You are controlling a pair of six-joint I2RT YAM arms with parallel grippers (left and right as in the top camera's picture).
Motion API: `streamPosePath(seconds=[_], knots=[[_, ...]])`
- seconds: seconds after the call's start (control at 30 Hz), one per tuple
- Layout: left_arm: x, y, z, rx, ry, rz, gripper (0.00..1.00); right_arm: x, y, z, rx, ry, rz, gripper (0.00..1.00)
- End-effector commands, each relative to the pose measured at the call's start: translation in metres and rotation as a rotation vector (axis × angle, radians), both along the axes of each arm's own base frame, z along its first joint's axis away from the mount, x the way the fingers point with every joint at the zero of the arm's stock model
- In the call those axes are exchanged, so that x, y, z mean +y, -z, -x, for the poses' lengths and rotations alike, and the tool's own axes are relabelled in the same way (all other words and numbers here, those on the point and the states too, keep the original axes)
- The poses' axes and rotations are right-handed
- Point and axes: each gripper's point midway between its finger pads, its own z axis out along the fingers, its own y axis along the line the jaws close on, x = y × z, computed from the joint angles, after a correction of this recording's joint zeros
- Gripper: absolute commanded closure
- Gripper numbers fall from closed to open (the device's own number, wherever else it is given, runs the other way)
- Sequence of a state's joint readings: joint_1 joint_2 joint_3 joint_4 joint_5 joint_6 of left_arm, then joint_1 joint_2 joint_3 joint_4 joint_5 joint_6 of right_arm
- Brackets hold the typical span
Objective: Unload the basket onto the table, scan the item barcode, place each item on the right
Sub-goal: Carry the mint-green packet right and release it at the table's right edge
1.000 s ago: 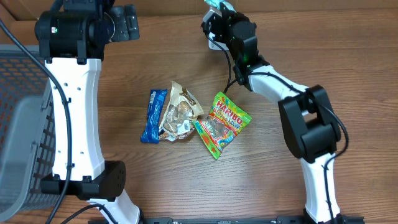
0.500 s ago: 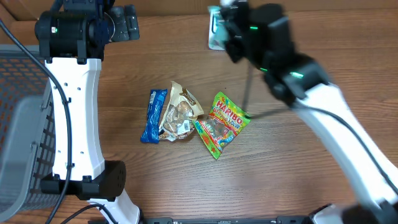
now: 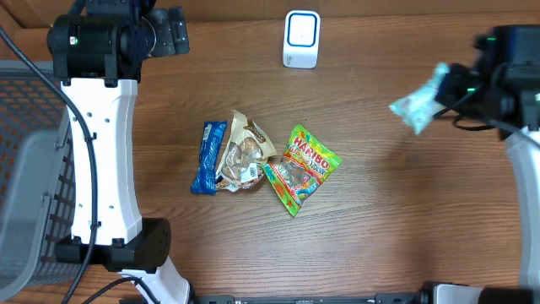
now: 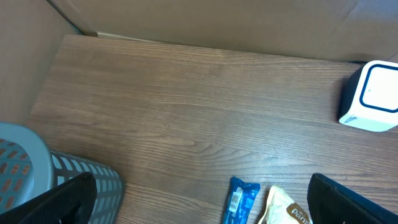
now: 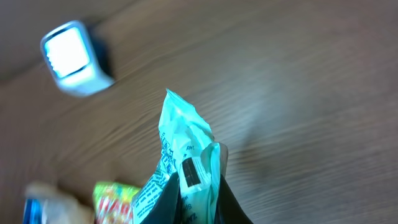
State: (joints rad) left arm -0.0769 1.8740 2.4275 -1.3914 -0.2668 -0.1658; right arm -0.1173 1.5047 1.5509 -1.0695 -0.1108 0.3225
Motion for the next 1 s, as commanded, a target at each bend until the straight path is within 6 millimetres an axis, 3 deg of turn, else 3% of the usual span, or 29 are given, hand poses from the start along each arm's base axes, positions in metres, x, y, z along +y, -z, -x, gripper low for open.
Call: streamPosePath(seconds=[0.0,0.07,0.23,0.4,0.43,0.47,0.5,0.53,0.73,0.97], knots=[[0.001,0.0,-0.001,-0.003,-0.012,-0.006,0.0,-0.036,0.042,-0.005,0.062,0.119,-0.143,0.96],[0.001,0.0,-0.001,-0.003,-0.012,-0.006,0.0,-0.062,0.082,-0.005,0.116,0.199,-0.206,0.96],[0.001,0.0,-0.001,-0.003,-0.012,-0.006,0.0,-0.095,0.162,0.009,0.267,0.303,-0.265,0.96],[0.001,0.0,-0.001,-0.003,-0.012,-0.006,0.0,-0.116,0.198,0.014,0.315,0.353,-0.204,0.96],[0.001,0.0,-0.001,-0.003,-0.012,-0.006,0.0,-0.119,0.201,0.015,0.324,0.362,-0.186,0.96],[0.001,0.0,-0.001,-0.003,-0.012,-0.006,0.01,-0.121,0.201,0.017,0.331,0.368,-0.174,0.89],[0.001,0.0,-0.001,-0.003,-0.012,-0.006,0.0,-0.122,0.202,0.019,0.34,0.371,-0.163,0.63],[0.001,0.0,-0.001,-0.003,-0.012,-0.006,0.0,-0.121,0.201,0.019,0.342,0.37,-0.165,0.48],[0.001,0.0,-0.001,-0.003,-0.012,-0.006,0.0,-0.103,0.181,0.014,0.344,0.232,-0.209,0.46],[0.001,0.0,-0.001,-0.003,-0.012,-0.006,0.0,-0.067,0.119,-0.007,0.311,0.028,-0.202,0.4]])
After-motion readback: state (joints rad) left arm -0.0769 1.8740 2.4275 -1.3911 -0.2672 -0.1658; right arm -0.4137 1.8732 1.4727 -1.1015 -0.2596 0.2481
